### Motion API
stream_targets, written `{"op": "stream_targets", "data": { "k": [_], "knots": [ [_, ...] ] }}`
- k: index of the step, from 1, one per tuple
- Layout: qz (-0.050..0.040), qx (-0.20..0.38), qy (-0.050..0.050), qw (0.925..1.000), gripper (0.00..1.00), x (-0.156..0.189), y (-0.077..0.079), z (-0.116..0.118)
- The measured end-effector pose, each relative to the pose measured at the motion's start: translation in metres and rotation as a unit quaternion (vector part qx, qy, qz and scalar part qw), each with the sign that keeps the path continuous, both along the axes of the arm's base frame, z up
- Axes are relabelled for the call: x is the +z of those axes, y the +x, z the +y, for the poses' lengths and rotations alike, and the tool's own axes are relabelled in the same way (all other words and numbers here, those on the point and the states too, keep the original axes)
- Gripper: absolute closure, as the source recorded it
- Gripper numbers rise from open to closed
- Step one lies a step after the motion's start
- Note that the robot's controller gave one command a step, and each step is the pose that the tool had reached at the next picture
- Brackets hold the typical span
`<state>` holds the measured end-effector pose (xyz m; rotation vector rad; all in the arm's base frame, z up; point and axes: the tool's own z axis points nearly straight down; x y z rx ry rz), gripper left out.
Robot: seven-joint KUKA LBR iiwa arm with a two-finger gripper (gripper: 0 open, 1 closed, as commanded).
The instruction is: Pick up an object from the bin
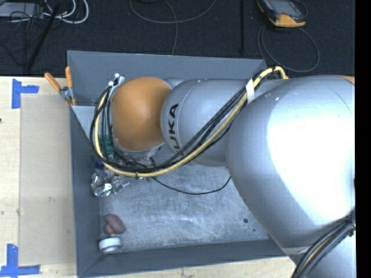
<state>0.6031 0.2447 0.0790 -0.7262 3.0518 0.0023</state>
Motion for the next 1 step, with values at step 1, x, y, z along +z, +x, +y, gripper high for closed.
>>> {"op": "stream_targets", "data": {
  "k": [1],
  "knots": [
    [-0.0027,0.103,0.000,0.9947,1.00,0.1382,0.0054,0.0024]
  ]
}}
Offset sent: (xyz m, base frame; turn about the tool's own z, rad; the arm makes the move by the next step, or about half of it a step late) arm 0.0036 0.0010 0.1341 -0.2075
